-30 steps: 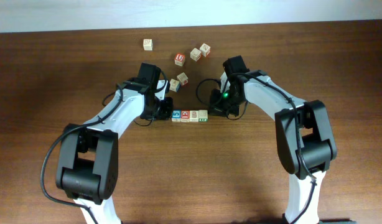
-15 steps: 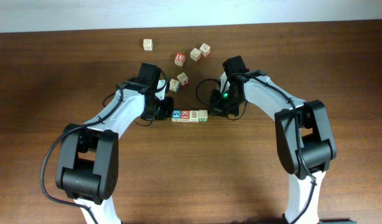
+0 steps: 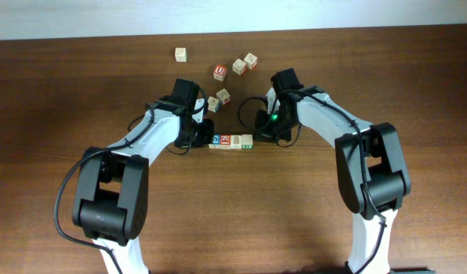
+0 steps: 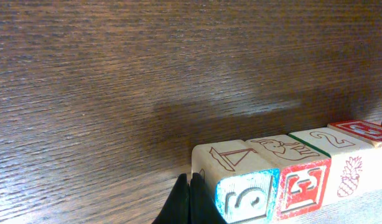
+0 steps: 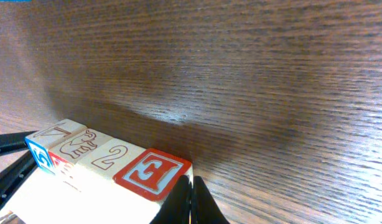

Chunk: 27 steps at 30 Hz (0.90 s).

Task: Rotate 4 blocks

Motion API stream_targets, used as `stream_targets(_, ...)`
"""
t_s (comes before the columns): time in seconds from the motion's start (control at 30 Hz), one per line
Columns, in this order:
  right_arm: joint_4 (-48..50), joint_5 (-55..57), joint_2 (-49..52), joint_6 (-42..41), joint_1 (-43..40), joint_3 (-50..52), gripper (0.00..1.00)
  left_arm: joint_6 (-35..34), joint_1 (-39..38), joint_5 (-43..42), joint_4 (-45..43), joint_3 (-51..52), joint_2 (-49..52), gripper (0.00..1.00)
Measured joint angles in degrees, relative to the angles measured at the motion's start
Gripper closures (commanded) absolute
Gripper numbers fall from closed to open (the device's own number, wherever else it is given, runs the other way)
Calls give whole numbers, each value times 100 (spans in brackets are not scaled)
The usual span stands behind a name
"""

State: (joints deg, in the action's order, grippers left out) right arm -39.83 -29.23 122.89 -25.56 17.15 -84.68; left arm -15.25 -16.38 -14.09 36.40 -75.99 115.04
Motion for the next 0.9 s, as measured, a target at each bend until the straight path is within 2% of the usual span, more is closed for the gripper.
stream_targets(0.7, -68, 240, -297, -105, 293, -214, 96, 0, 70, 304, 39, 0, 0, 100)
stream_targets(0.9, -83, 396, -321, -151, 435, -625, 96, -39, 72, 494, 105, 0, 0, 100)
